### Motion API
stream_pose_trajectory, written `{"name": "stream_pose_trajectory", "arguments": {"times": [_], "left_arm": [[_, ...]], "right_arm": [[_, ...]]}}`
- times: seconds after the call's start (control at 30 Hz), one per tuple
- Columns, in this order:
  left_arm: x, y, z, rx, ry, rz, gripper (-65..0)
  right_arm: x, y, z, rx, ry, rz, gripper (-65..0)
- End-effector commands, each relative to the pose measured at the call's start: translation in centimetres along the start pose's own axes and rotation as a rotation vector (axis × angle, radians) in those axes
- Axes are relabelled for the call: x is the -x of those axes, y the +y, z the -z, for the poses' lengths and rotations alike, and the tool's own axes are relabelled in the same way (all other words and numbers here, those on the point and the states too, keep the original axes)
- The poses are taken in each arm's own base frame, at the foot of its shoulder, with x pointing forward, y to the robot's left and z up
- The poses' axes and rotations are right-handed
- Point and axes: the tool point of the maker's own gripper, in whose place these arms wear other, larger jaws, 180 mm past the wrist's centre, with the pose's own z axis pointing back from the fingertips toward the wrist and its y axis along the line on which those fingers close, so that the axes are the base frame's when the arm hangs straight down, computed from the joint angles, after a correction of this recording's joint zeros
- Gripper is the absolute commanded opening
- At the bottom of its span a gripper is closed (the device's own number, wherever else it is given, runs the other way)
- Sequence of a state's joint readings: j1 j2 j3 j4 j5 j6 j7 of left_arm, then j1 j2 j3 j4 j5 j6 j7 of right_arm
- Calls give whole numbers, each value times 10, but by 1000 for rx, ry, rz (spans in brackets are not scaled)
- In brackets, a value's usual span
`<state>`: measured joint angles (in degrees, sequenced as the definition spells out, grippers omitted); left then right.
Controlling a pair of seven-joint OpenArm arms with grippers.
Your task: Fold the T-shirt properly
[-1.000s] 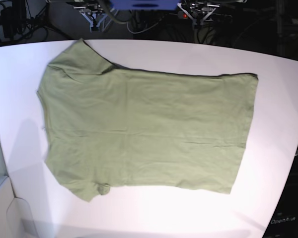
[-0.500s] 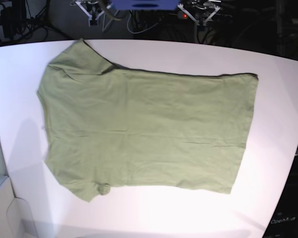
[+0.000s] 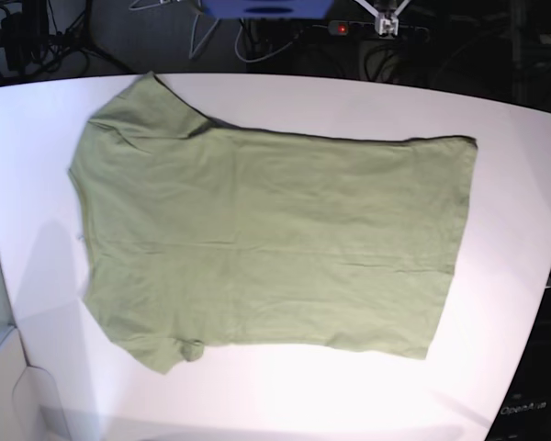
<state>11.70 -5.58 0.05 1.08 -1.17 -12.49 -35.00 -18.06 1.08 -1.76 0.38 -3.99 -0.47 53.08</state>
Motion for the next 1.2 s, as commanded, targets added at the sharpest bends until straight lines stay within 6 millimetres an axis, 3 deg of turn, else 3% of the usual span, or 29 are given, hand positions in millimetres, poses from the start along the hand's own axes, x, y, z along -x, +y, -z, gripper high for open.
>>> {"name": "stream_pose_trajectory", "arguments": {"times": [0.0,0.13,0.43,0.7,0.97,1.17], "left_arm": [[4,9,-8,-15,-28,5,-642],[8,14,-24,-29,-106,4,-642],[19,52,-74,-160,-273,-57,-642],[20,66,-118,-200,-419,-28,-642],[22,73,-131,-216,-447,-19,-642],[22,69,-144,-202,-483,-9,-642]], "right_arm": [[3,1,-9,-4,-21,6,-650],[3,-4,-24,1,-81,-2,-650],[-5,-16,-72,9,-268,-26,-650],[0,-26,-78,17,-257,-42,-650],[6,-30,-84,15,-246,-53,-650],[-17,-37,-106,17,-378,-98,-650]]}}
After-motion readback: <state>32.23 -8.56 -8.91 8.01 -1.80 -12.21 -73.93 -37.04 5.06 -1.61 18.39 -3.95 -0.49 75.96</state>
